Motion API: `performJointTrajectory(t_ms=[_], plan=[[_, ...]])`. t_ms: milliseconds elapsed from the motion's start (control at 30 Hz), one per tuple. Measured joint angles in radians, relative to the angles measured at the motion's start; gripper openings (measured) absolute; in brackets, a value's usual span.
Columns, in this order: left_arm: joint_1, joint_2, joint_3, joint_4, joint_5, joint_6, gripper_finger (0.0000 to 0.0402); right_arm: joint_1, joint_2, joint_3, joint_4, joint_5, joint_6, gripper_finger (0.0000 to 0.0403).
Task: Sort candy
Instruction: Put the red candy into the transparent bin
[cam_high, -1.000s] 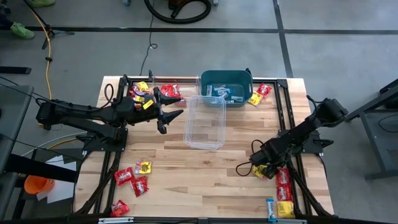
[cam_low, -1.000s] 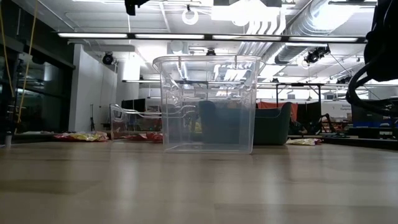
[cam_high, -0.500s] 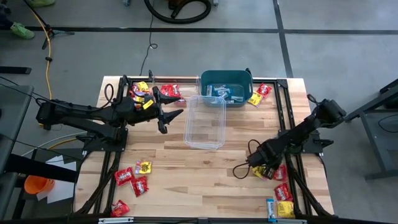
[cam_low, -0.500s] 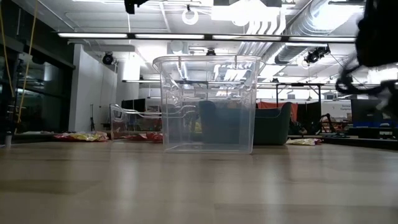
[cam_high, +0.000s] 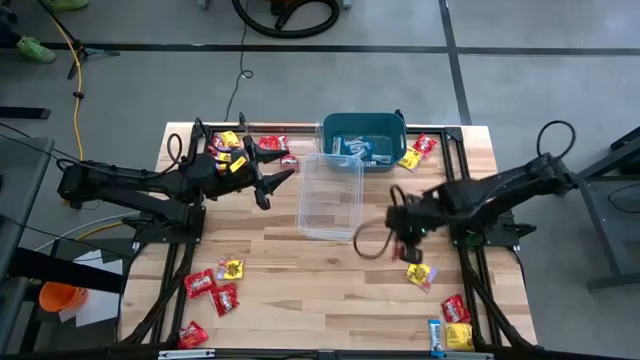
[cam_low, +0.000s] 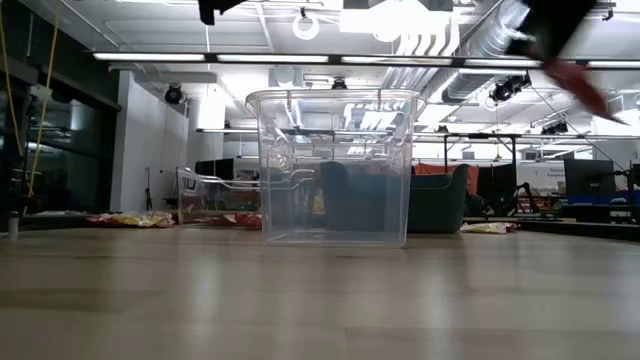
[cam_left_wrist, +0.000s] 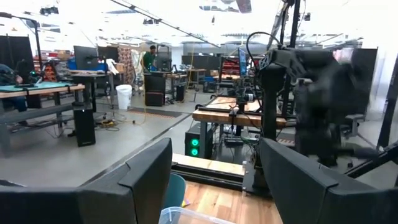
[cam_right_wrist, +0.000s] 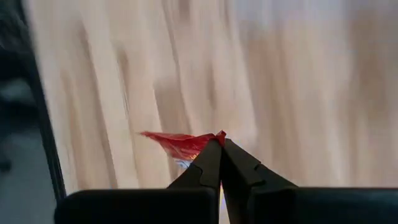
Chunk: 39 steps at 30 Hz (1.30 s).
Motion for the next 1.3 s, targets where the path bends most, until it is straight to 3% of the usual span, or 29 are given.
performJointTrajectory(t_ms=[367,533,667,900,1200,1300], plan=[[-0.003,-0.035,0.000,0.000,0.001,-0.061,0.0231,-0.291,-0.014,0.010,0.665,-0.070,-0.356,0.0000],[-0.003,-0.054,0.000,0.004,0.001,-0.061,0.0231,-0.387,0.024,0.009,0.988,-0.110,-0.375,0.0000],[-0.003,-0.053,0.000,0.009,0.001,-0.016,0.0231,-0.429,0.063,0.009,1.193,-0.111,-0.287,0.0000],[-0.003,-0.020,0.043,-0.017,-0.006,0.063,0.0231,-0.439,0.121,0.009,1.288,-0.032,-0.217,0.0000],[-0.003,0.080,0.185,-0.238,-0.008,0.268,0.0231,-0.440,0.150,0.009,1.315,0.145,-0.161,0.0000],[-0.003,0.112,0.202,-0.241,-0.061,0.311,0.0231,-0.435,0.150,0.009,1.334,0.148,-0.150,0.0000]])
